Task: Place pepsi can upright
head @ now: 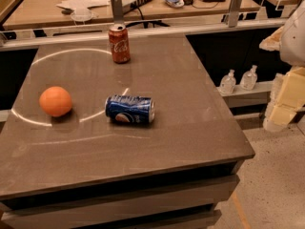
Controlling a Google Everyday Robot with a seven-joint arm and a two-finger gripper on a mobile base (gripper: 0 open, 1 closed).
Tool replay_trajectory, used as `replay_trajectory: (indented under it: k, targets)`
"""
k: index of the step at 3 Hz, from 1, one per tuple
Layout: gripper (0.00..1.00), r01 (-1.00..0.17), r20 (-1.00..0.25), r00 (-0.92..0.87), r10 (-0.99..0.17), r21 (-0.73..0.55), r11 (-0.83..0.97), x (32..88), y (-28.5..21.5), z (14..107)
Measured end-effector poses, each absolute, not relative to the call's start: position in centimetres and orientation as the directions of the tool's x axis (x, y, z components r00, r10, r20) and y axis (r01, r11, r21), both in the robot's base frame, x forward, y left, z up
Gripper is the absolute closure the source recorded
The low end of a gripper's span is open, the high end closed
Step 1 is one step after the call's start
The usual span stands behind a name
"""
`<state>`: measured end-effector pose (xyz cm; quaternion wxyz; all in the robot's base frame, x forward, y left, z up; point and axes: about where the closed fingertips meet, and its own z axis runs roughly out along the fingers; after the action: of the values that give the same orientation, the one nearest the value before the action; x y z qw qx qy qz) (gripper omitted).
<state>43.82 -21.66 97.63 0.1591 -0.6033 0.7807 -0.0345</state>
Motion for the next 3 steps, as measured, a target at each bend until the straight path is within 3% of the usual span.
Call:
replay_trajectory:
  k: [2,3]
  targets:
    - [0.00,-0.934,-0.255,-0.233,-0.938,-0.209,0.288,43.8,-20.1,97.8]
    - [0.00,-0.948,-0.315,-0.217,-0.924,-0.159,0.277,43.9,-16.4,97.6]
